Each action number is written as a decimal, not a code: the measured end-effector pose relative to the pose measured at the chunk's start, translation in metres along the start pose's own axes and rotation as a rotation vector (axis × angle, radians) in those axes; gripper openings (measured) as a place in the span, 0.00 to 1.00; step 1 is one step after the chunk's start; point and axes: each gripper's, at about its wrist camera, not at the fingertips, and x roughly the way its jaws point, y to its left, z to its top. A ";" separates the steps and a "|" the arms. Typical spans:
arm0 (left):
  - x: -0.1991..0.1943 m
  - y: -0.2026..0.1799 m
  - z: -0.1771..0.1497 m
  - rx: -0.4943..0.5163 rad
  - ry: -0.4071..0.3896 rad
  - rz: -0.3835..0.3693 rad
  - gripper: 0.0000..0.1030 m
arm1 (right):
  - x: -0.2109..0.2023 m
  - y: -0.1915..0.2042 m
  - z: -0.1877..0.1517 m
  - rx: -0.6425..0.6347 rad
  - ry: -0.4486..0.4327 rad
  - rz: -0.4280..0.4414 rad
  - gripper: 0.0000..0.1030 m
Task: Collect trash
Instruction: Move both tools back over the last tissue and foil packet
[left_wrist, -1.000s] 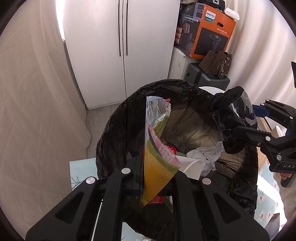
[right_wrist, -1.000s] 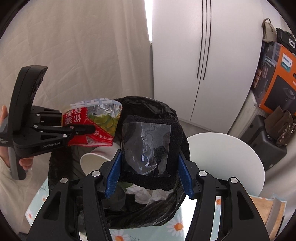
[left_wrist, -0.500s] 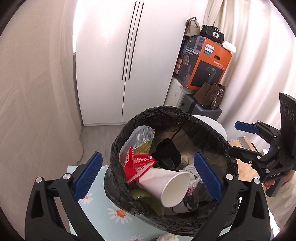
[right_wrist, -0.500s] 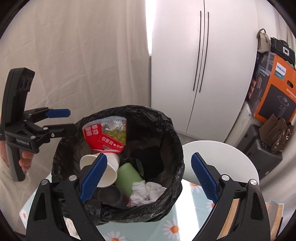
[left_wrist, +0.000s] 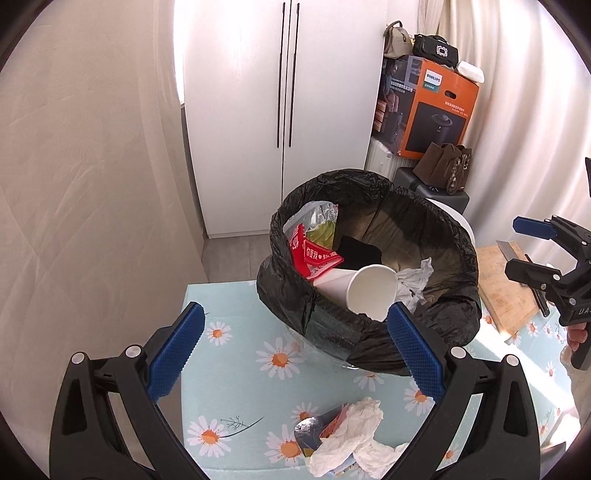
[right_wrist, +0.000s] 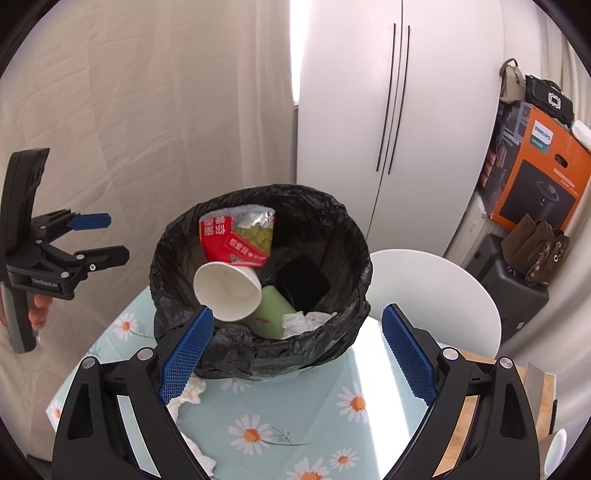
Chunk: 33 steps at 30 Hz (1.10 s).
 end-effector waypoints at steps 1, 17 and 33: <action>-0.005 0.000 -0.004 0.002 0.004 0.007 0.94 | -0.005 0.004 -0.003 -0.003 0.003 0.001 0.86; -0.068 -0.013 -0.081 0.005 0.072 0.041 0.94 | -0.047 0.059 -0.087 0.003 0.104 0.077 0.86; -0.088 -0.016 -0.156 -0.021 0.151 0.063 0.94 | -0.061 0.091 -0.163 0.037 0.178 0.088 0.86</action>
